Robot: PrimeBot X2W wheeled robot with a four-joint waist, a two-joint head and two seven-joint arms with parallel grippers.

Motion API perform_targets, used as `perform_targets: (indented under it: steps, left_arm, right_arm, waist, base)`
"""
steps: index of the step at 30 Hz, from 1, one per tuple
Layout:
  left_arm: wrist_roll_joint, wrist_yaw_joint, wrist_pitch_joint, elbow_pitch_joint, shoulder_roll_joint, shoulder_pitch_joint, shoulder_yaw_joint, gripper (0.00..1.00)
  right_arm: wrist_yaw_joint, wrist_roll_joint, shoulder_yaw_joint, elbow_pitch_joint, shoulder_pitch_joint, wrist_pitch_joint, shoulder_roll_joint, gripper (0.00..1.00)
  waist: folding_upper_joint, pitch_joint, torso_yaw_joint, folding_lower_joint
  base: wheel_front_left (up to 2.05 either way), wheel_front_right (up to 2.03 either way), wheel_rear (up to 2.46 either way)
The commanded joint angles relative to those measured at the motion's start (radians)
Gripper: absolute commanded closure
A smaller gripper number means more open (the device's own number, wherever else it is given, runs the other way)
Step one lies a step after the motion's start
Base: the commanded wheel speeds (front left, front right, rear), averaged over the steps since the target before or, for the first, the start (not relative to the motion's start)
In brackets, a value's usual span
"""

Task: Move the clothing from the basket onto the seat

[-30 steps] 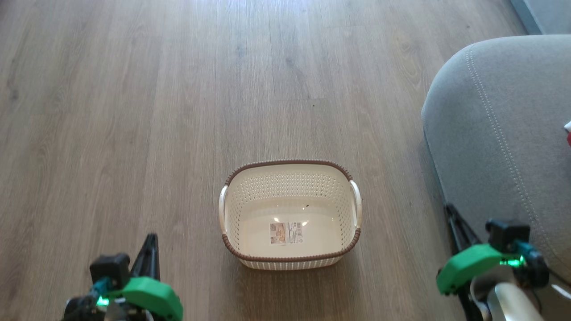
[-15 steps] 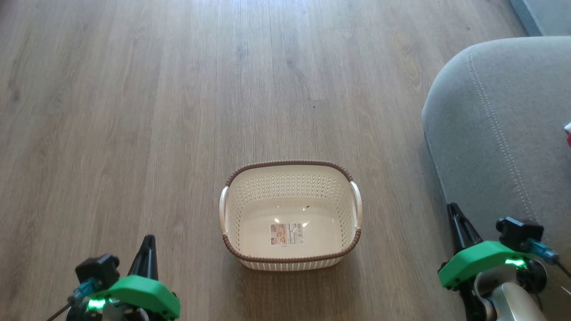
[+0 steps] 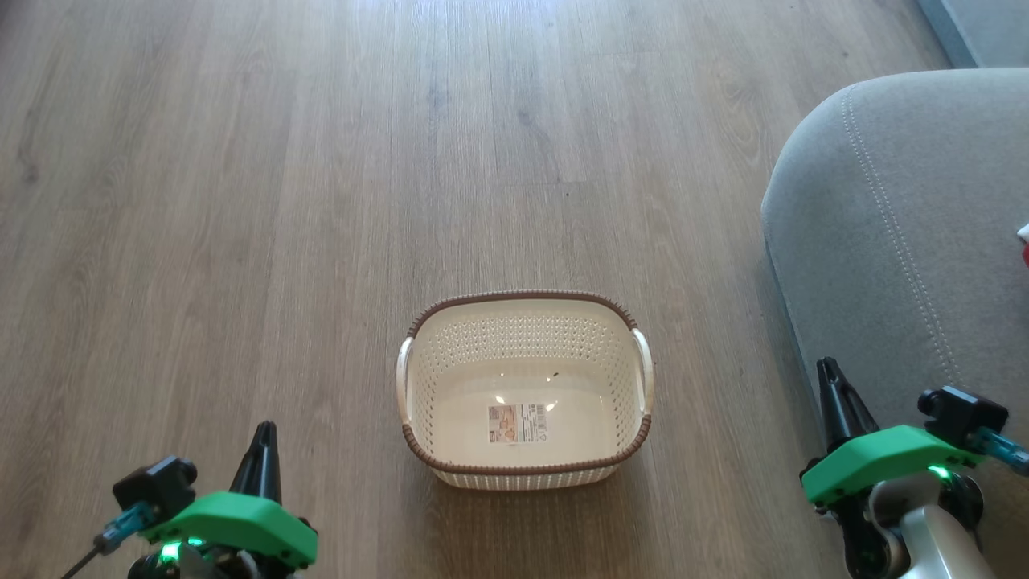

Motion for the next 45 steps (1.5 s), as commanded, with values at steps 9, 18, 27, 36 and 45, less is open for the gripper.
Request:
perform_targets:
  steps: [9, 18, 27, 36, 45]
  left_arm:
    - [-0.123, -0.015, 0.029, -0.047, 0.007, -0.053, 0.028, 1.0]
    - [-0.214, -0.022, 0.052, -0.055, 0.008, -0.057, 0.035, 1.0]
    - [-0.316, -0.03, 0.078, -0.065, 0.008, -0.06, 0.044, 1.0]
    - [-0.419, -0.038, 0.104, -0.075, 0.009, -0.064, 0.052, 1.0]
    - [-0.522, -0.046, 0.13, -0.085, 0.01, -0.068, 0.06, 1.0]
  right_arm:
    - [0.0, 0.121, -0.011, -0.06, -0.027, 0.034, 0.004, 1.0]
    - [0.0, 0.209, -0.02, -0.077, -0.022, 0.058, 0.008, 1.0]
    - [0.0, 0.308, -0.029, -0.098, -0.016, 0.084, 0.013, 1.0]
    - [0.0, 0.407, -0.038, -0.118, -0.01, 0.11, 0.018, 1.0]
    - [0.0, 0.506, -0.047, -0.138, -0.005, 0.136, 0.023, 1.0]
  waist:
    - [0.0, -0.002, 0.001, 0.0]
    - [0.0, -0.004, 0.003, 0.0]
    - [0.0, -0.007, 0.004, 0.0]
    - [0.0, -0.009, 0.005, 0.0]
    - [0.0, -0.011, 0.007, 0.0]
  base:
    - [0.0, 0.0, 0.0]
    - [0.0, 0.0, 0.0]
    - [0.0, 0.0, 0.0]
    - [0.0, 0.0, 0.0]
    - [0.0, 0.0, 0.0]
